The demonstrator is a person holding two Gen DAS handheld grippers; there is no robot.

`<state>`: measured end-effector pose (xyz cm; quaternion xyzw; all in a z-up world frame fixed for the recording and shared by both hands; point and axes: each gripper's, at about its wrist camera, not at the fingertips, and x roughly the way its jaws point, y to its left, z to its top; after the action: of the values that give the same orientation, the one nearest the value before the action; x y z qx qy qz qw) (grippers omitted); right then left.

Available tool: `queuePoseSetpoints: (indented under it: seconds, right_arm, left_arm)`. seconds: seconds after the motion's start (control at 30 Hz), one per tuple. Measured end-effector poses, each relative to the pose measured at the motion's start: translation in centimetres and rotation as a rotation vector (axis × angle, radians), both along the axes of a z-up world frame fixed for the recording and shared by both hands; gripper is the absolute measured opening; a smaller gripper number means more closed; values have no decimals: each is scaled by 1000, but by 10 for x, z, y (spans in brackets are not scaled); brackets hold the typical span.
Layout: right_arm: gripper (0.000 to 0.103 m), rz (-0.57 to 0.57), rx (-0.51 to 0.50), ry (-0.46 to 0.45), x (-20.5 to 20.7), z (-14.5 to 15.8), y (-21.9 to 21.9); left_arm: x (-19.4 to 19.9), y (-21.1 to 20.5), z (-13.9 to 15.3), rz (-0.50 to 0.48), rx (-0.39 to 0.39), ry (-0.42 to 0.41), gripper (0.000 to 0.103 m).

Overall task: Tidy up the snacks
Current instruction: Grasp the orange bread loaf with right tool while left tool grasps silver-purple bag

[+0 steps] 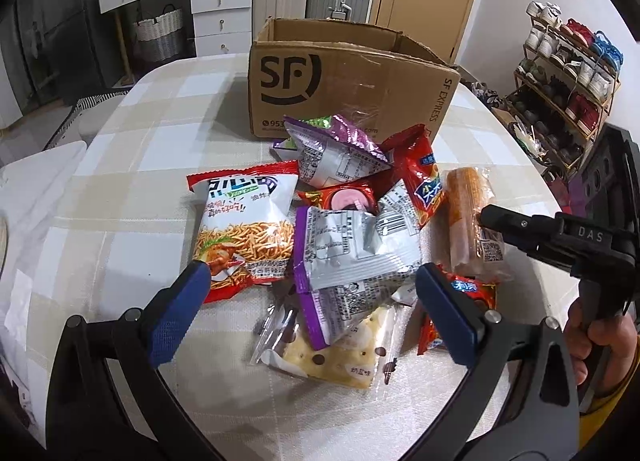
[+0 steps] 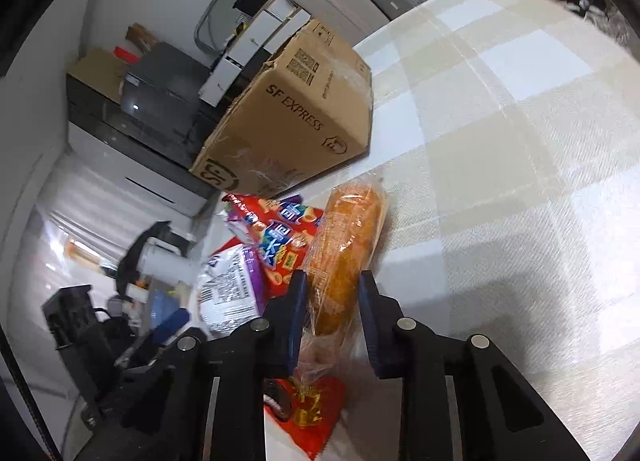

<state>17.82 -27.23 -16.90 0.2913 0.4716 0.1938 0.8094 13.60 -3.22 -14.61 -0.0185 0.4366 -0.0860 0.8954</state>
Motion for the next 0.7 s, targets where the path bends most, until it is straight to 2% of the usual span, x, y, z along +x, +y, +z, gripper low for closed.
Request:
queuePoseSetpoints:
  seconds: [0.07,0.2,0.27,0.43,0.57,0.7]
  right_arm:
    - [28,14,-15,3,5,1,4]
    - [46,20,-42,35,17,-2,12]
    - [50,18,-47,45,22,-3,14]
    - [50,47,-126,17,28,-1,28]
    - [42,112,-313,-50,22,4,49]
    - [37,105,-280,-74,14,6,44]
  left_arm:
    - [0,-2,1,-3,2,0,102]
    - [3,-8,1,-14,18,5,102]
    - [4,-9,1,-19,21,5,102]
    - [7,-9,-2,-20,17,18,102]
    - [11,-10,-7,-20,26,36,102]
    - [17,-13,-9,-13,29,47,102]
